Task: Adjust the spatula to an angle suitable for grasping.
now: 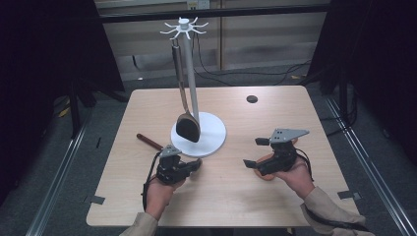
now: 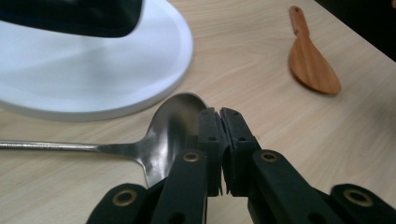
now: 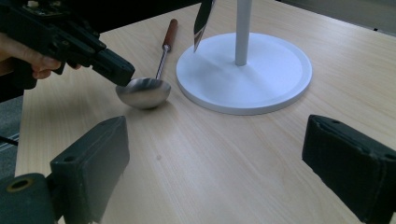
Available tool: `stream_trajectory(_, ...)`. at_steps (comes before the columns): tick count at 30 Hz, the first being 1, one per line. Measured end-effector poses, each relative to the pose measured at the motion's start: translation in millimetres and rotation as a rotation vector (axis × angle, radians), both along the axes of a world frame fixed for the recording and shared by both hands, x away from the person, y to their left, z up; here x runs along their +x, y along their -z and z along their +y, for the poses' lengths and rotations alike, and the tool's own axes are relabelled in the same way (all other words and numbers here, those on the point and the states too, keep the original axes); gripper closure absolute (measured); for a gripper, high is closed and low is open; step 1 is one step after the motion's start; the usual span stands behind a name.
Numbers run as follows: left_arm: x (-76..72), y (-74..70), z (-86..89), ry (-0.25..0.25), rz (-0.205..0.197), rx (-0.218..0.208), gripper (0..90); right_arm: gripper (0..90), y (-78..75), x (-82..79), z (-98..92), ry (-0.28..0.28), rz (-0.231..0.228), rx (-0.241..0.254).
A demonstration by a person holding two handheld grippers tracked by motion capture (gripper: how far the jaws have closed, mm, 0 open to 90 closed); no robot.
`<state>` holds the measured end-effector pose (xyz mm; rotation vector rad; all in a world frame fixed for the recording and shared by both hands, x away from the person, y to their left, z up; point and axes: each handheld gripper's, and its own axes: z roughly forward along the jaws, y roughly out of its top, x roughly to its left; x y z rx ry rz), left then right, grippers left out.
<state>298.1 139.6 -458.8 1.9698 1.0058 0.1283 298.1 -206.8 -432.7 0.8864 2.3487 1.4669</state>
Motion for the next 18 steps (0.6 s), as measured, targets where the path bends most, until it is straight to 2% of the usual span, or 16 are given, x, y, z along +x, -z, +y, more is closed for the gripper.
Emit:
stream_trajectory(5, -16.8, -1.7, -17.2, 0.045, -0.01, 0.006, 87.8, 7.1, 0.3, 1.7, 0.7, -0.002, 0.002, 0.005)
stream_trajectory(9, -22.2, -1.8, -22.6, 0.056, -0.011, 0.002, 87.9, 7.1, 0.6, 2.8, 0.5, 0.002, 0.004, 0.008)
stream_trajectory(18, -35.0, -2.6, -43.4, 0.119, -0.03, -0.001, 88.5, 7.1, 1.6, 4.0, -0.4, 0.003, 0.007, 0.008)
